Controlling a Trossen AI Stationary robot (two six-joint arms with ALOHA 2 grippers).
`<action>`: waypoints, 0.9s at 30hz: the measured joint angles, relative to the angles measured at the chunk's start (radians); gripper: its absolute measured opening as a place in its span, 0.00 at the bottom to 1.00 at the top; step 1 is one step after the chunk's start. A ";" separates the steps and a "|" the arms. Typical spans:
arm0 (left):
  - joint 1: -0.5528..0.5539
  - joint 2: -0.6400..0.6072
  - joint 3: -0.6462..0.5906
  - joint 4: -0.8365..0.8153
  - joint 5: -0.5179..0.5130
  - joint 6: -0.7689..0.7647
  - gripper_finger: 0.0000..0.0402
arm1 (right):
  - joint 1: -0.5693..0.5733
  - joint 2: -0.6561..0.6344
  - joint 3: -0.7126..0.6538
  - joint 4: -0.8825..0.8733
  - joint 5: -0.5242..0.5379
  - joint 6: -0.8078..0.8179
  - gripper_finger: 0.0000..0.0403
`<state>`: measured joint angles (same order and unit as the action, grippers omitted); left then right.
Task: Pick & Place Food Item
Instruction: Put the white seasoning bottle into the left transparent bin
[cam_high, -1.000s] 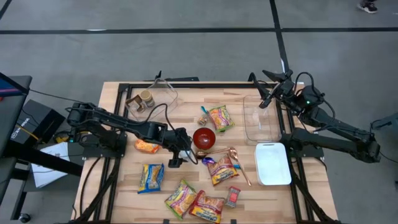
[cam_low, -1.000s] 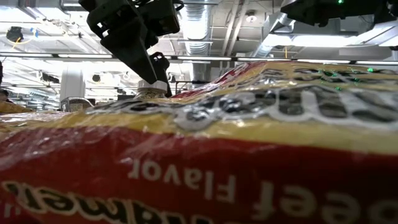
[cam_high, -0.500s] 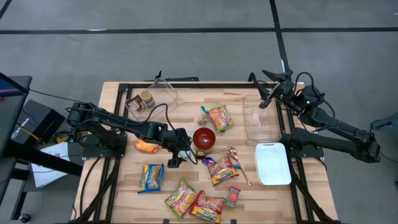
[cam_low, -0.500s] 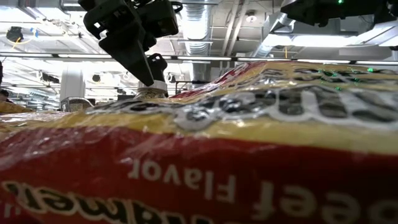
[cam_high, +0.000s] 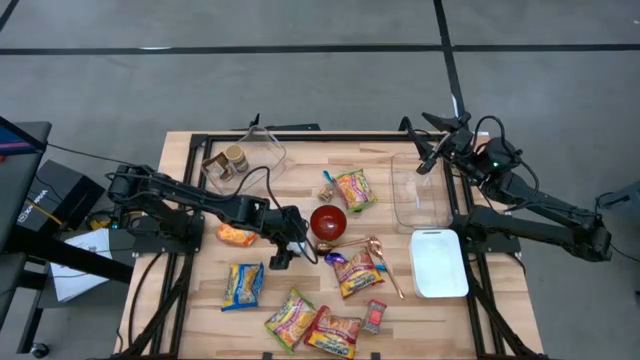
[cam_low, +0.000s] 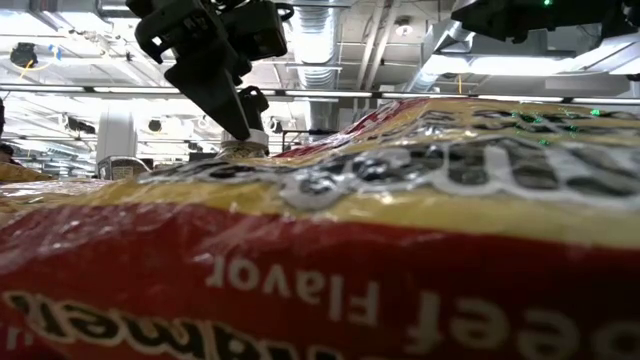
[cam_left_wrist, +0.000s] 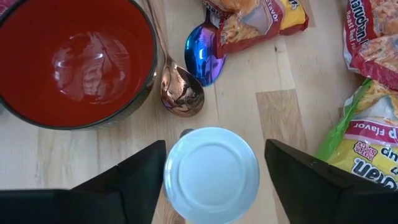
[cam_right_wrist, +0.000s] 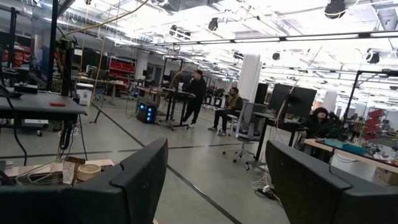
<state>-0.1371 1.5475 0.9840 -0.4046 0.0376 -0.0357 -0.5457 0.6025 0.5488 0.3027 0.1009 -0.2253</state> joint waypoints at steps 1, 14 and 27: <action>0.000 0.000 0.000 0.000 0.000 0.000 0.64 | 0.000 0.000 0.000 0.000 0.000 0.000 0.66; 0.000 0.000 0.001 -0.025 0.003 0.000 0.52 | 0.000 0.000 0.000 0.000 0.000 0.000 0.66; 0.002 0.000 0.001 -0.024 -0.006 -0.001 0.51 | 0.000 0.000 0.000 0.000 0.000 0.000 0.66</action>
<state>-0.1352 1.5475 0.9848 -0.4282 0.0313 -0.0367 -0.5457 0.6025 0.5488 0.3030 0.1005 -0.2249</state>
